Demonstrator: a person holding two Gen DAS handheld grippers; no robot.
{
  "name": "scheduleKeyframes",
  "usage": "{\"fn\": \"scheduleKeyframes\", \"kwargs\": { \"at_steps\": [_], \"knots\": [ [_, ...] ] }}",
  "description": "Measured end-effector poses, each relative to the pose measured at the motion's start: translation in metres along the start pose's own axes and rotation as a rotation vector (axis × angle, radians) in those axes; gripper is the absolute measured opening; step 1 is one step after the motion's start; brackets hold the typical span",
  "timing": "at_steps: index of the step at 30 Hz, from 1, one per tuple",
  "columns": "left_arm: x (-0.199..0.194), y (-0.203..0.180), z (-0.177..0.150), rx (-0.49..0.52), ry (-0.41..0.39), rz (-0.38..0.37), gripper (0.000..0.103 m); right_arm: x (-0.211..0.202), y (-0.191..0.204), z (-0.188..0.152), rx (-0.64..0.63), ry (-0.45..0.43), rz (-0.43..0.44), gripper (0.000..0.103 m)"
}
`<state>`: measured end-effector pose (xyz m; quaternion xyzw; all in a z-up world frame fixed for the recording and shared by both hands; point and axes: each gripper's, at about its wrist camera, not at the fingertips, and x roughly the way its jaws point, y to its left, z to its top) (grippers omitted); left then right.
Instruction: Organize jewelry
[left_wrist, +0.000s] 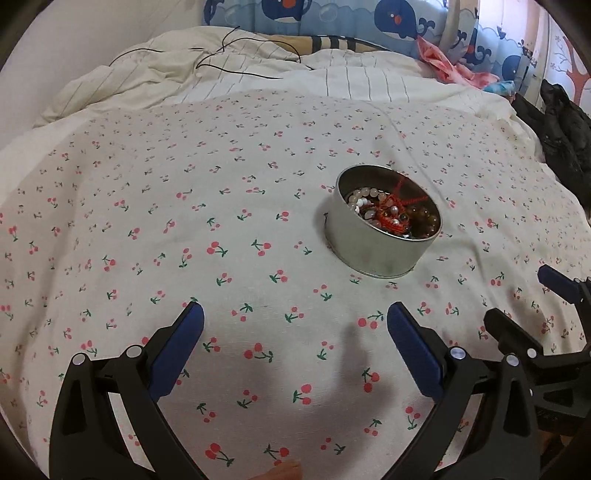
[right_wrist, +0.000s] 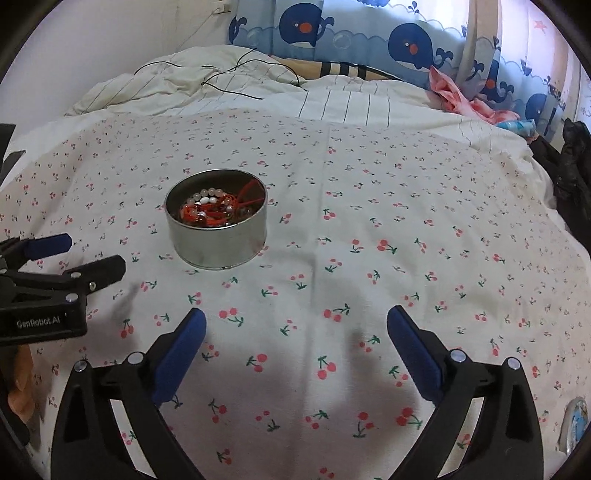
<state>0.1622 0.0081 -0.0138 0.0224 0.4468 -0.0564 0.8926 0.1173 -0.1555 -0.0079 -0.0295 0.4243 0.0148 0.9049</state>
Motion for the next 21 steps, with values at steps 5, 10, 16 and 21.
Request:
{"fn": "scheduleKeyframes", "kwargs": {
  "at_steps": [5, 10, 16, 21],
  "knots": [
    [0.002, -0.005, 0.001, 0.002, -0.003, 0.009, 0.095, 0.002, -0.006, 0.001, 0.041, 0.004, 0.007, 0.095],
    [0.000, -0.008, 0.001, 0.010, -0.008, 0.013, 0.095, 0.003, -0.005, 0.001, 0.045, 0.009, 0.003, 0.095],
    [-0.001, -0.009, 0.000, 0.018, -0.009, 0.004, 0.095, 0.004, -0.005, 0.002, 0.048, 0.008, 0.002, 0.095],
    [-0.004, -0.012, -0.001, 0.036, -0.019, 0.013, 0.095, 0.002, -0.005, 0.002, 0.047, -0.006, -0.002, 0.095]
  ]
}}
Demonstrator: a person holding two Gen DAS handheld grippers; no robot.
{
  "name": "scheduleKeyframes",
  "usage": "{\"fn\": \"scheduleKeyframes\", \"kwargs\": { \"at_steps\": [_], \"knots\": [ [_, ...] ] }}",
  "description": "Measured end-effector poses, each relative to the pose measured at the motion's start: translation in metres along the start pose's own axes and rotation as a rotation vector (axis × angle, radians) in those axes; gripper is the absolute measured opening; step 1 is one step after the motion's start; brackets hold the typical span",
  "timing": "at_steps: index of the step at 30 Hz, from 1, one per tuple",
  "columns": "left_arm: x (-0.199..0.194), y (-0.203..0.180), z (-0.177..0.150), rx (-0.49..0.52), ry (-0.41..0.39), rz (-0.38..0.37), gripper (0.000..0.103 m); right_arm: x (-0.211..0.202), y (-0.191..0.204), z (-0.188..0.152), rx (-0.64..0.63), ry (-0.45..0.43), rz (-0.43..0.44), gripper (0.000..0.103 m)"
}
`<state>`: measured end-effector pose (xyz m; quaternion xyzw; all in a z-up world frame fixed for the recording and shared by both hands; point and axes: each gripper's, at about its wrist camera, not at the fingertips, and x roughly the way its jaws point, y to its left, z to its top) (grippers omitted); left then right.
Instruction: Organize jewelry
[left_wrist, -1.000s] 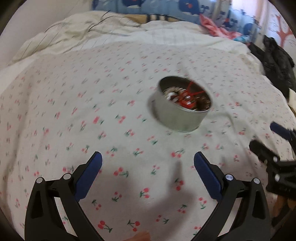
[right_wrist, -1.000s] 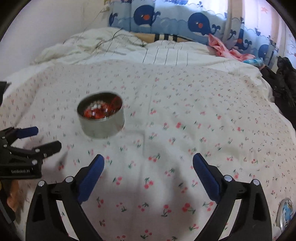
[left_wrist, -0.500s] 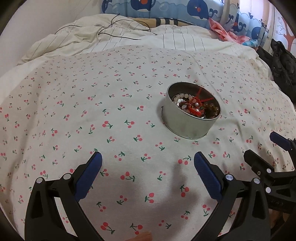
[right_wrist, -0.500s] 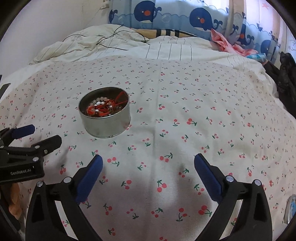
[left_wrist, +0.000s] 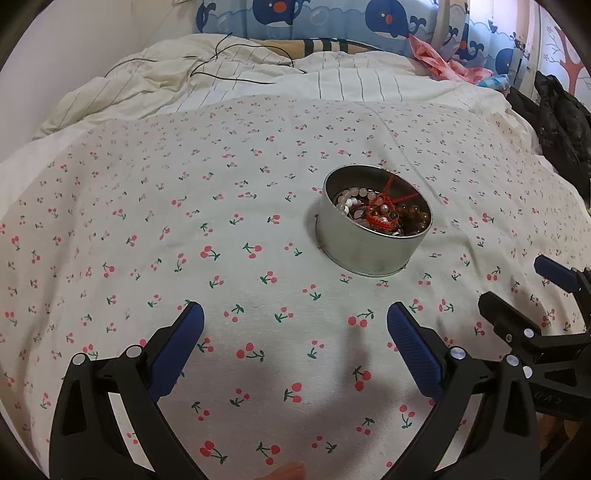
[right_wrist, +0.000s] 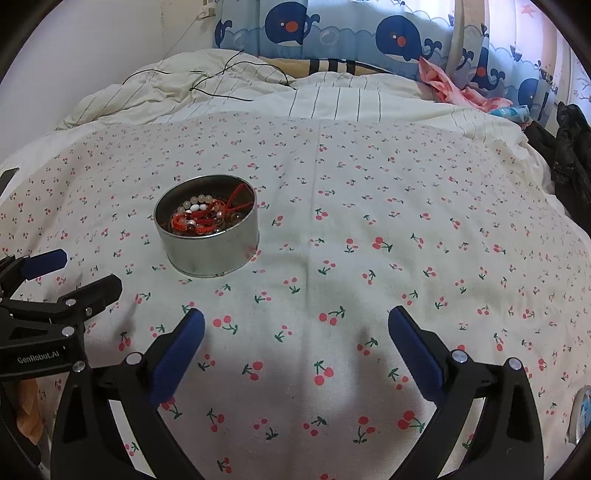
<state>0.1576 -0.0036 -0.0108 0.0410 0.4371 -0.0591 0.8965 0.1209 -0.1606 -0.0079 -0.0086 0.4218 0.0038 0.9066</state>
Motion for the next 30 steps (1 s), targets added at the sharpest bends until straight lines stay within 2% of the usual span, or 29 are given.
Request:
{"fn": "scheduleKeyframes", "kwargs": {
  "at_steps": [30],
  "knots": [
    [-0.0001, -0.0018, 0.0010, 0.003, 0.013, -0.019, 0.095, -0.0011, 0.0019, 0.0016, 0.002, -0.008, -0.002, 0.095]
  ]
}}
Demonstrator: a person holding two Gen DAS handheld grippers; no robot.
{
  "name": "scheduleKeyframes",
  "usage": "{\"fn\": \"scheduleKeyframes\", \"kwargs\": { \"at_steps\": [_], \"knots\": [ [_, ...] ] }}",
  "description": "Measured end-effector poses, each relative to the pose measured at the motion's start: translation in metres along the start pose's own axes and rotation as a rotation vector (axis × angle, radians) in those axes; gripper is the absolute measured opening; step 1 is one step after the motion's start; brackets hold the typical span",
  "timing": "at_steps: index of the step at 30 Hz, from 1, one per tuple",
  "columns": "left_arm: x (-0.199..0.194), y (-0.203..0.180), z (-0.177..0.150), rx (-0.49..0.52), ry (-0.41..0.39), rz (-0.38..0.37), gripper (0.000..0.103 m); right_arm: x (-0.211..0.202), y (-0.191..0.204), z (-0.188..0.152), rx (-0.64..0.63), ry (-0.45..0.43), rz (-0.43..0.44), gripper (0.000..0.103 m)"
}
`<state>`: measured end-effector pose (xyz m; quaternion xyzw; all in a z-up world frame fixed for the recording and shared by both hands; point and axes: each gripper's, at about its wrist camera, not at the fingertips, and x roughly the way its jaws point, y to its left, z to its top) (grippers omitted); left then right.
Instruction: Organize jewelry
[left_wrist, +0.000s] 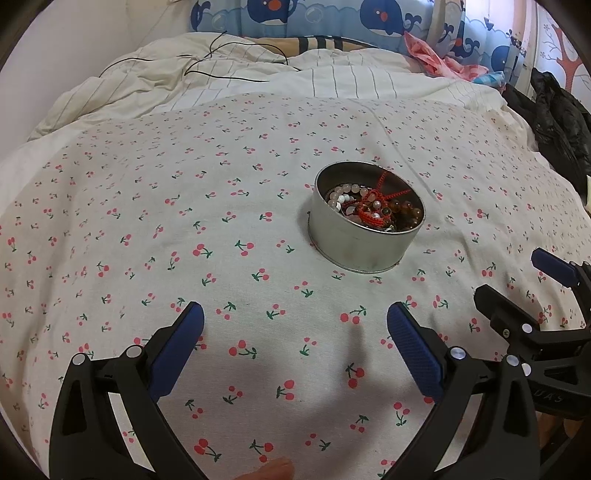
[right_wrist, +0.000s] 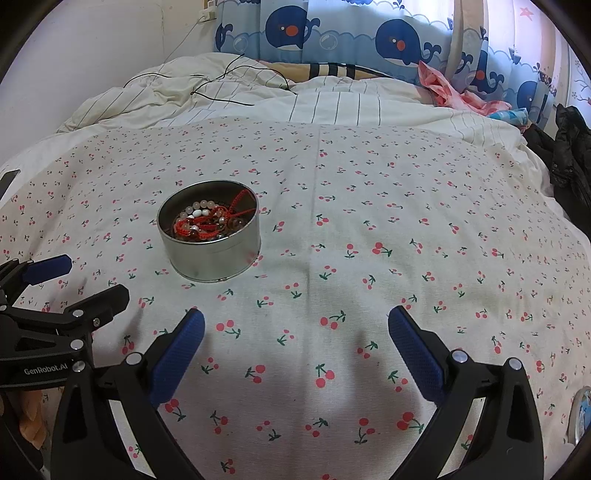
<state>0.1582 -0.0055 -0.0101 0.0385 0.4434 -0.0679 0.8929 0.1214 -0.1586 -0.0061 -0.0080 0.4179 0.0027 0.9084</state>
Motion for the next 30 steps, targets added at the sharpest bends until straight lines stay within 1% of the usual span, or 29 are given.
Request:
{"fn": "scheduleKeyframes", "kwargs": {
  "at_steps": [30],
  "knots": [
    [0.0003, -0.0011, -0.0010, 0.008, 0.002, 0.010, 0.095, 0.0002, 0.0013, -0.0006, 0.000, 0.001, 0.001, 0.095]
  ]
}}
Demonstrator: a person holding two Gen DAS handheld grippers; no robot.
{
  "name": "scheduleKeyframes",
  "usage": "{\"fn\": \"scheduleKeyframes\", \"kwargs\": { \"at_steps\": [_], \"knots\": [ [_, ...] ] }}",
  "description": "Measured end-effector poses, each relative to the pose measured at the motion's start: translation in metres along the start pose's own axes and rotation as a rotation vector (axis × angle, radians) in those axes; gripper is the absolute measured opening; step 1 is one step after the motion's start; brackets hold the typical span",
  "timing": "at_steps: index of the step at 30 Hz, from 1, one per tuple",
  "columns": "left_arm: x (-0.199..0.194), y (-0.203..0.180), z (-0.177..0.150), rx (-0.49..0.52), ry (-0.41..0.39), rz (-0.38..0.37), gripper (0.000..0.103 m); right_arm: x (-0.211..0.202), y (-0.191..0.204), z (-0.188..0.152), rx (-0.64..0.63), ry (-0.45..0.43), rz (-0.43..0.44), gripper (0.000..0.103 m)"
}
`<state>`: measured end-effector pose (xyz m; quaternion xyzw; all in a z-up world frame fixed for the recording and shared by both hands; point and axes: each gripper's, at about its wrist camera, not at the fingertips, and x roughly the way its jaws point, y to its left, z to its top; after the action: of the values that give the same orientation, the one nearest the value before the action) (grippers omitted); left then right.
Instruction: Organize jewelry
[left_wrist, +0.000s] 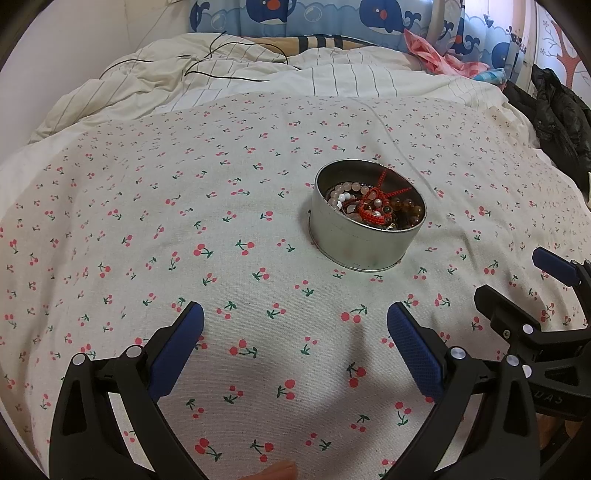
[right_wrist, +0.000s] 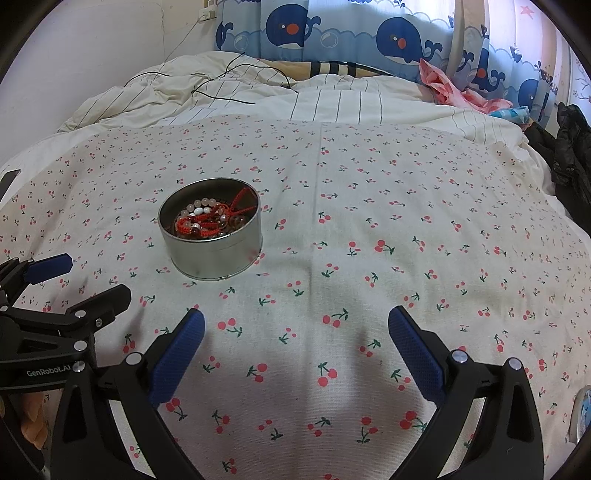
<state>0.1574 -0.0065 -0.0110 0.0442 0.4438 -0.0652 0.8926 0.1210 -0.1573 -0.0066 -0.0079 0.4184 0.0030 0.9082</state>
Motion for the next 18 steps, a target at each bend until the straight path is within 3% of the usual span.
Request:
{"fn": "scheduleKeyframes", "kwargs": {
  "at_steps": [12, 18],
  "knots": [
    [-0.0022, -0.0006, 0.0027, 0.005, -0.003, 0.011, 0.095, 0.0006, 0.0012, -0.0009, 0.002, -0.003, -0.001, 0.095],
    [-0.0051, 0.0029, 0.0034, -0.023, -0.008, -0.036, 0.096, 0.0013, -0.0035, -0.0008, 0.010, -0.001, -0.016, 0.095]
  ]
}}
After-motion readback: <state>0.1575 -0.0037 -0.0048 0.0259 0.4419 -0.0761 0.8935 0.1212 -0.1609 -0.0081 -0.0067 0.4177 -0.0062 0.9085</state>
